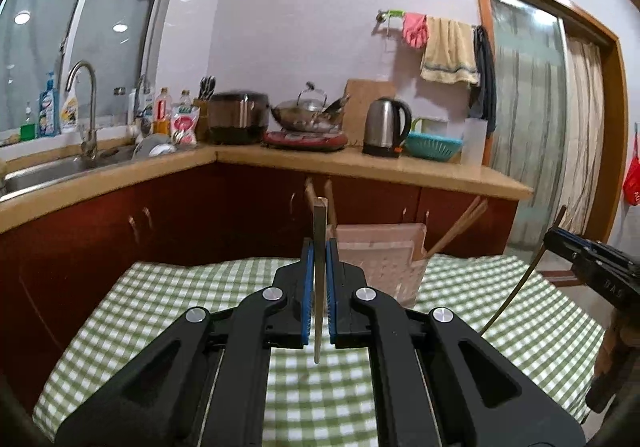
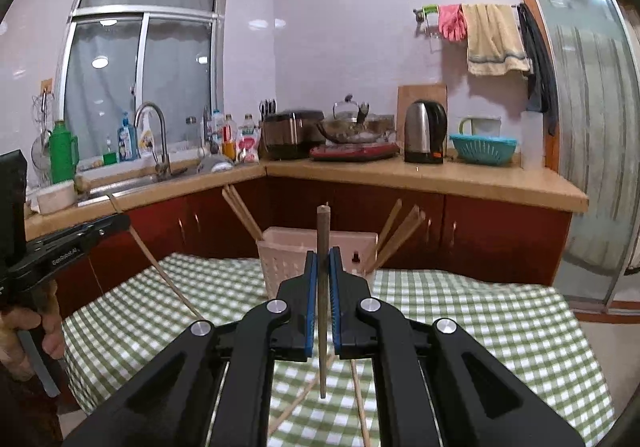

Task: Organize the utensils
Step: 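Raise the chopstick upright with the left gripper over the caddy, then lower the chopstick into the caddy and open the left gripper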

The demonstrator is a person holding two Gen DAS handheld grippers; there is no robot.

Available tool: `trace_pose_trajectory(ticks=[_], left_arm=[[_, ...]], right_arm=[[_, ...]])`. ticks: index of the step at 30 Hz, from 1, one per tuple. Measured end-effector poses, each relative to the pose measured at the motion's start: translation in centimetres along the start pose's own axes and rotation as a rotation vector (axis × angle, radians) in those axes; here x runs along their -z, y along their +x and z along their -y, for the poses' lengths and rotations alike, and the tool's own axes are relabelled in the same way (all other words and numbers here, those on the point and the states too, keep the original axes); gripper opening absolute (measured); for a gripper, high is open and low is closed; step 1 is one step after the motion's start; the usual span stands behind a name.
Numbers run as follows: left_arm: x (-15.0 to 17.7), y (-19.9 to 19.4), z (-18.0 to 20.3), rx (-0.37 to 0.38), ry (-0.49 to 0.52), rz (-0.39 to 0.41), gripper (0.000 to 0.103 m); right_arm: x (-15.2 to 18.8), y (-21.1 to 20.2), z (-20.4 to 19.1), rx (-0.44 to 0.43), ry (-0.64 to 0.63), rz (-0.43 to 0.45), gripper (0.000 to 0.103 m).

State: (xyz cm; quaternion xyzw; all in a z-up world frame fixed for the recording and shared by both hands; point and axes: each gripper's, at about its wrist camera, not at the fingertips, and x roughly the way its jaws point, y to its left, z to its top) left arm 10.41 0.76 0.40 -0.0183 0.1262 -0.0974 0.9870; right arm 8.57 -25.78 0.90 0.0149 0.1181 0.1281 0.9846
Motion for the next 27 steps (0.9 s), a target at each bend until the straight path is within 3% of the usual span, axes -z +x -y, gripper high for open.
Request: trace_pose_trajectory(ticks=[8, 16, 22, 27], left_arm=[[-5.3, 2.3, 1.9, 0.081, 0.002, 0.092, 0.006], [-9.3, 5.8, 3.6, 0.087, 0.035, 0.178, 0.006], [-9.1, 10.4, 3.9, 0.053, 0.048, 0.152, 0.006], [-7.3, 13.6, 3.4, 0.046, 0.043, 0.086, 0.006]], right_arm=[[-4.9, 1.0, 0.8, -0.027, -0.007, 0.130, 0.007], [-9.0, 4.1, 1.9, -0.030, -0.022, 0.246, 0.007], [-9.3, 8.4, 3.2, -0.013, -0.015, 0.235, 0.007], [-7.4, 12.1, 4.3, -0.004, 0.011, 0.165, 0.007]])
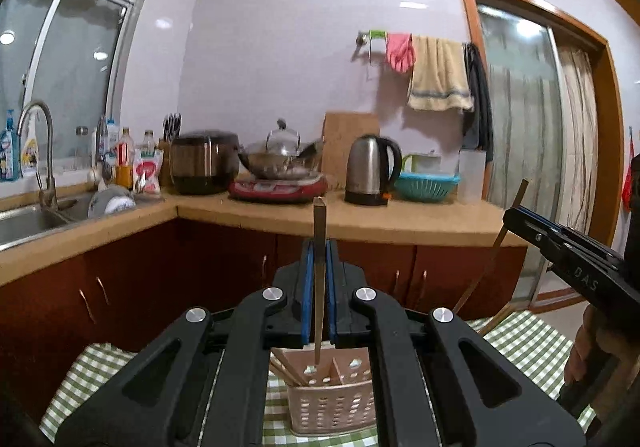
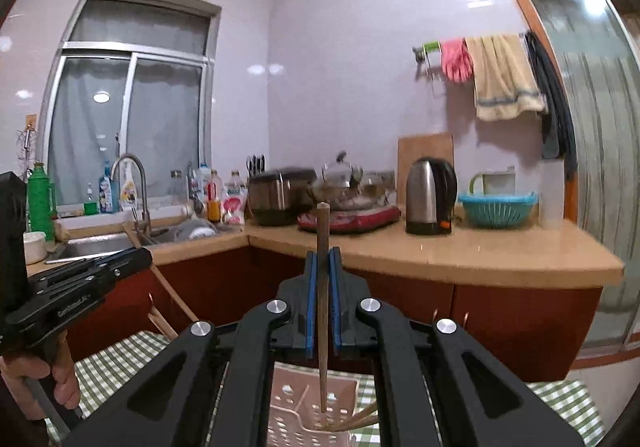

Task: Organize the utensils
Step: 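Lower the chopstick into the caddy and open the left gripper, then move the open left gripper back toward the last loose chopsticks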

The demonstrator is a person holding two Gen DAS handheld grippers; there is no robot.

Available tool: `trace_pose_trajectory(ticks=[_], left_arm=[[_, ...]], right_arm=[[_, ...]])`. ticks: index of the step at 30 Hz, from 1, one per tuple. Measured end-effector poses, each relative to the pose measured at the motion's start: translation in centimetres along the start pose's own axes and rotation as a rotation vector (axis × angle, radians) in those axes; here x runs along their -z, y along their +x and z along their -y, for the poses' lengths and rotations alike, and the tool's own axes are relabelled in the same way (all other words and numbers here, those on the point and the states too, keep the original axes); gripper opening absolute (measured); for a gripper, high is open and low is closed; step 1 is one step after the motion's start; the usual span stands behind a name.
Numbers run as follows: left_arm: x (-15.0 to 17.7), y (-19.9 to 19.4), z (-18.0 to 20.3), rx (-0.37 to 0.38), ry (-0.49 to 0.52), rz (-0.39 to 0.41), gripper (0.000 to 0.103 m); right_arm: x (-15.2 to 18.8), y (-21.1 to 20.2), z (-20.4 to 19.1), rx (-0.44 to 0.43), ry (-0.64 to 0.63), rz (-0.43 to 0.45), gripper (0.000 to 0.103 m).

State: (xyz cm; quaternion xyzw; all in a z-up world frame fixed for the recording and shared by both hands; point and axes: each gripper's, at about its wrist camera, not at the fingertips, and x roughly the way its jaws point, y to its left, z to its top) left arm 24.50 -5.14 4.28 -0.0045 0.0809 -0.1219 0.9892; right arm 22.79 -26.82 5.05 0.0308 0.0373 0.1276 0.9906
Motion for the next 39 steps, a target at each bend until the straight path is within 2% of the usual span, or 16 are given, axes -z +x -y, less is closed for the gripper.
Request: trace_pose_trajectory(ticks=[8, 15, 16, 17, 19, 20, 21, 25, 27, 33, 39], left_arm=[[3.3, 3.0, -0.2, 0.019, 0.005, -0.100, 0.006], [4.4, 4.1, -0.3, 0.027, -0.003, -0.140, 0.007], [4.4, 4.1, -0.3, 0.026, -0.003, -0.141, 0.008], [4.4, 4.0, -0.4, 0.025, -0.003, -0.141, 0.008], [4.4, 4.1, -0.4, 0.024, -0.004, -0.144, 0.015], [4.3, 4.1, -0.4, 0.023, -0.005, -0.144, 0.026], [4.3, 4.0, -0.4, 0.021, -0.007, -0.139, 0.033], [4.0, 3.1, -0.3, 0.012, 0.002, -0.118, 0.043], [3.9, 2.4, -0.3, 0.004, 0.003, -0.107, 0.055], [3.9, -1.0, -0.1, -0.030, -0.007, -0.082, 0.064], [6.0, -5.0, 0.5, -0.053, -0.043, -0.106, 0.065]], right_arm=[[3.9, 2.7, 0.3, -0.007, 0.010, -0.107, 0.007], [4.5, 3.1, -0.2, -0.014, -0.010, -0.138, 0.008], [4.4, 3.0, -0.3, -0.011, -0.018, -0.138, 0.012], [4.3, 2.9, -0.3, -0.007, -0.021, -0.137, 0.023], [4.1, 2.8, -0.2, -0.007, -0.018, -0.128, 0.038], [4.0, 2.6, -0.2, -0.006, -0.016, -0.122, 0.041], [3.9, 2.5, -0.2, -0.001, -0.017, -0.119, 0.041], [3.5, 1.6, -0.1, 0.007, -0.014, -0.114, 0.044], [3.3, 0.5, -0.1, 0.015, -0.018, -0.101, 0.045], [3.4, -3.1, -0.1, 0.034, -0.031, -0.091, 0.047], [6.0, -7.4, 0.1, 0.055, -0.011, -0.131, 0.047]])
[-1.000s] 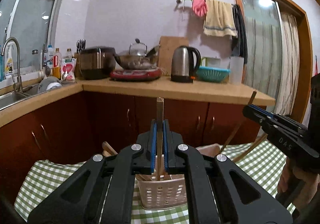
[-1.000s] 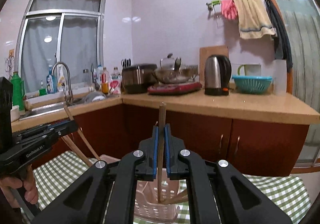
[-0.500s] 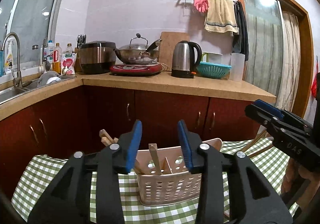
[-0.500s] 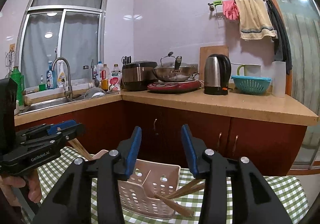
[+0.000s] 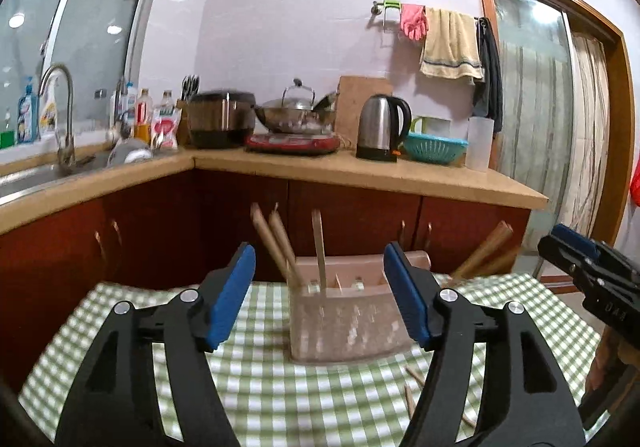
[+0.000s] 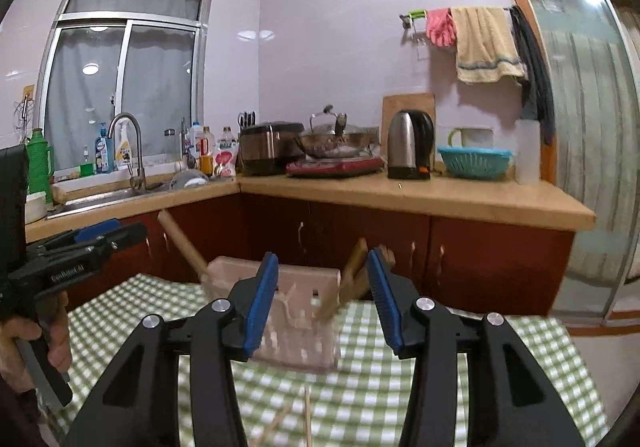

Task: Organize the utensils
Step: 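Move the open left gripper back toward the last loose chopsticks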

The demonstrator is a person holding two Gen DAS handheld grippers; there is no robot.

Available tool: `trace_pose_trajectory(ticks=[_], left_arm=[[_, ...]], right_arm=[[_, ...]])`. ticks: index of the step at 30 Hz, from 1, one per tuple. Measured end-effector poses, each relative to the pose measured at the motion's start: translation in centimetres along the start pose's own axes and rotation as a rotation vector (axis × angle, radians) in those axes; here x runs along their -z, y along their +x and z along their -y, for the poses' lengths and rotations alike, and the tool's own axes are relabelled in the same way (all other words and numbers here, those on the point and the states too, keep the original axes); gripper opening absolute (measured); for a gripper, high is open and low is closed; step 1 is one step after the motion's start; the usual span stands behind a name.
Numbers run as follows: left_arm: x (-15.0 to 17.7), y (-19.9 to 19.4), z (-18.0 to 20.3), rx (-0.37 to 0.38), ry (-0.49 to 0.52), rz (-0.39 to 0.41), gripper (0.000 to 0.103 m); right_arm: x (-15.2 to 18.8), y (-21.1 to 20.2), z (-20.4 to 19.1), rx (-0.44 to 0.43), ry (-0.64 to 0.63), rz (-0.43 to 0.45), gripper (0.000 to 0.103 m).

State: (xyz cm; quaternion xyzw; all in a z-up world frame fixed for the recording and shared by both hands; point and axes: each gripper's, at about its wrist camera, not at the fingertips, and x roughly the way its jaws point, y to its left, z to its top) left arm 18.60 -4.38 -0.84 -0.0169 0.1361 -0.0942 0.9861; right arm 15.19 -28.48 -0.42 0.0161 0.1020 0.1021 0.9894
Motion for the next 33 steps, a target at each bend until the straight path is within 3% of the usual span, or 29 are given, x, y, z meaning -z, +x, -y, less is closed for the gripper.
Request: trace_pose_trajectory(ticks=[13, 20, 27, 33], left_arm=[[9.4, -4.9, 1.6, -0.041, -0.017, -0.131, 0.065], [13.8, -5.5, 2.5, -0.037, -0.002, -0.212, 0.065], [16.5, -5.3, 3.1, -0.026, 0.000, -0.277, 0.065], [17.7, -5.2, 4.3, 0.004, 0.015, -0.308, 0.065]], right_arm=[[10.6, -4.8, 0.1, 0.026, 0.037, -0.180, 0.046], [15.3, -4.7, 0.0, 0.009, 0.051, -0.282, 0.035], [17.9, -4.3, 0.7, 0.019, 0.076, -0.347, 0.029], [18.4, -3.9, 0.6, 0.022, 0.064, -0.399, 0.009]])
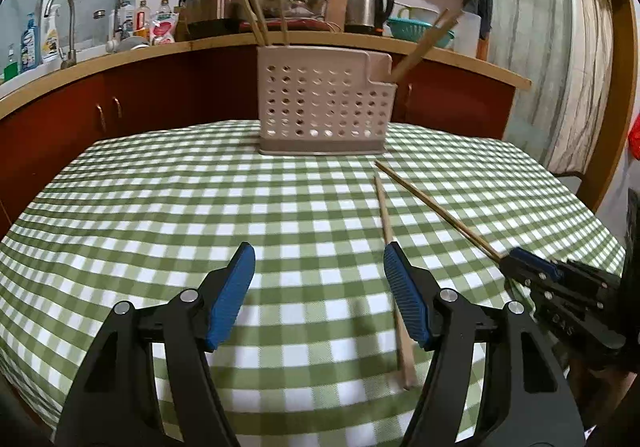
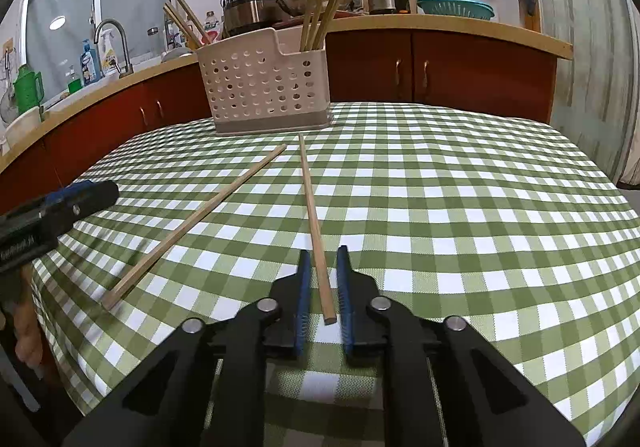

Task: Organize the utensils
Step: 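Move the open left gripper back toward the last loose chopsticks, then close the left gripper on a wooden chopstick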

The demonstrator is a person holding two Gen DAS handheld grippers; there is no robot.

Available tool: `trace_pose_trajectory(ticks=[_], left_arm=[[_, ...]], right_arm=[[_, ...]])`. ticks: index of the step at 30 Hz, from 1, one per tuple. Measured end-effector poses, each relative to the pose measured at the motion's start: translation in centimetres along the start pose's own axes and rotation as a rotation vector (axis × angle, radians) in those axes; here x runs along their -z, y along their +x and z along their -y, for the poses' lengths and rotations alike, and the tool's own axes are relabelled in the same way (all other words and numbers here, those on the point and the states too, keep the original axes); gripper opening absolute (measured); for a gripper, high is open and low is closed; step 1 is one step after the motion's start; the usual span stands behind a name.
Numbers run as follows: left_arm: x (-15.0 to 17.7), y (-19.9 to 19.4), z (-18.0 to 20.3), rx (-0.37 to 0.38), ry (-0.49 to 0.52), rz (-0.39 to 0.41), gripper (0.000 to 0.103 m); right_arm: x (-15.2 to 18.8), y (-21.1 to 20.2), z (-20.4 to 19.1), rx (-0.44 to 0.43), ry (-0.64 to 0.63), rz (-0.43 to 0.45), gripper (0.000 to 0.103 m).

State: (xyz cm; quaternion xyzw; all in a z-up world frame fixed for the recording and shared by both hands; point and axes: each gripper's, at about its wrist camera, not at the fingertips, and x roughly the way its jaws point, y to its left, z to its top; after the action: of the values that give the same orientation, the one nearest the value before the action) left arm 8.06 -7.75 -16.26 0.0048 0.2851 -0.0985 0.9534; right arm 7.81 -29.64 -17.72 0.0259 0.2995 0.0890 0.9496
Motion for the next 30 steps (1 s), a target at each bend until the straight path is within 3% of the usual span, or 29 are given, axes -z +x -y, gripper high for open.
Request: trace_pose_trajectory(ticks=[10, 15, 23, 30], left_arm=[[2.4, 0.5, 2.4, 0.053, 0.059, -0.059, 0.064], [3.6, 1.2, 2.9, 0.068, 0.082, -0.103, 0.043], [4.0, 0.6, 3.7, 0.088, 0.148, -0.082, 0.007], [3.4, -0.9, 3.0, 0.067, 0.150, -0.034, 0.007]], right_arm=[[1.7, -2.2, -0.3, 0.003, 0.000, 0.009, 0.007], [1.8, -2.8, -0.3, 0.007, 0.003, 0.021, 0.007], [1.6, -3.2, -0.7, 0.004, -0.005, 0.039, 0.006], [0.9, -4.7, -1.4, 0.002, -0.018, 0.083, 0.006]])
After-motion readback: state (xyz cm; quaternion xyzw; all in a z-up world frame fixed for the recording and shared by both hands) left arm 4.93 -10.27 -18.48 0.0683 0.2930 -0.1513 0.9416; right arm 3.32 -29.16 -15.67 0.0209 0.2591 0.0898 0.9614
